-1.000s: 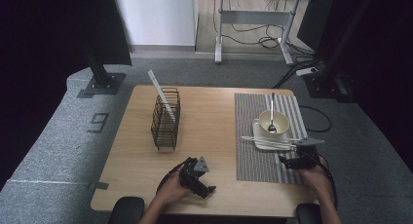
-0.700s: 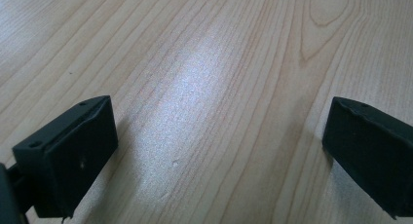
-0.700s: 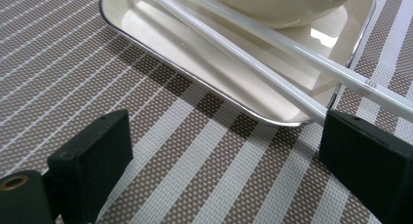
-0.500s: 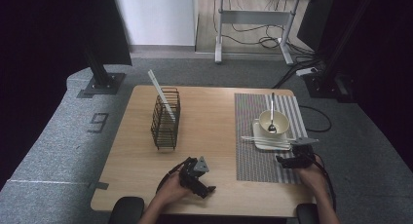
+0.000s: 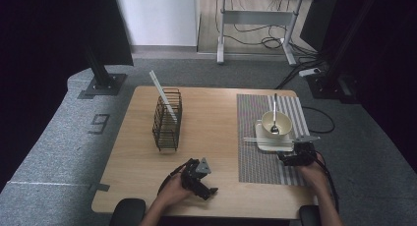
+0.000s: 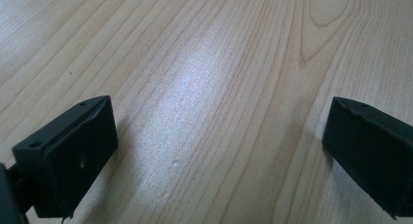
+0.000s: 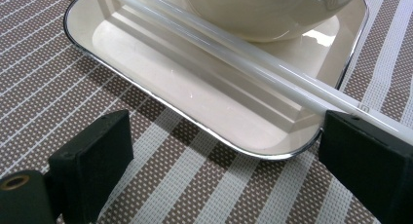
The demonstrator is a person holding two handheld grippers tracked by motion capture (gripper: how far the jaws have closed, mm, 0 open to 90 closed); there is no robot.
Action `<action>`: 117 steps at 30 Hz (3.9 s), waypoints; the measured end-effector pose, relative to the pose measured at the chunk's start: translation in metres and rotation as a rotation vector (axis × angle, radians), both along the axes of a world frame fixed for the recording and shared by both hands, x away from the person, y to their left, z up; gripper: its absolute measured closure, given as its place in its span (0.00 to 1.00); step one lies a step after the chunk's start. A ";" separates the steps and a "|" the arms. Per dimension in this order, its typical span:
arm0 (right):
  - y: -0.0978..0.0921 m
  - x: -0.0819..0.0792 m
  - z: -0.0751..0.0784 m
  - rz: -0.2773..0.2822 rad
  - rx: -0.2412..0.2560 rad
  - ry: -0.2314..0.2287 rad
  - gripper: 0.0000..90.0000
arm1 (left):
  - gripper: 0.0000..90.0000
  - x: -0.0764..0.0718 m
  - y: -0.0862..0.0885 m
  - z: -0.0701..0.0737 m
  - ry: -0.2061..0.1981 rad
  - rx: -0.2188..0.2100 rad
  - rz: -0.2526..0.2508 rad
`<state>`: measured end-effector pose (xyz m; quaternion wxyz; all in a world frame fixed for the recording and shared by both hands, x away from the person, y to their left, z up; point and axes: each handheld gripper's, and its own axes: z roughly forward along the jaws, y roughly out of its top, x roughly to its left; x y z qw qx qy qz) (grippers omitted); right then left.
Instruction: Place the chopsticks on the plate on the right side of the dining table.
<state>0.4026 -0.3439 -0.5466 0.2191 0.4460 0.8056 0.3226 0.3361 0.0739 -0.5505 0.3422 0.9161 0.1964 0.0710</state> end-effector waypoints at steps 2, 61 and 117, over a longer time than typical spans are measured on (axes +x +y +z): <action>0.000 0.001 0.000 -0.001 -0.002 -0.003 0.06 | 0.00 0.000 0.000 0.000 0.000 0.000 0.000; 0.076 0.015 0.001 0.193 0.083 -0.001 0.09 | 0.00 0.000 0.000 0.000 0.000 0.000 -0.004; -0.030 0.003 0.003 -0.278 0.045 -0.082 0.15 | 0.00 0.000 0.000 0.000 0.000 0.000 -0.005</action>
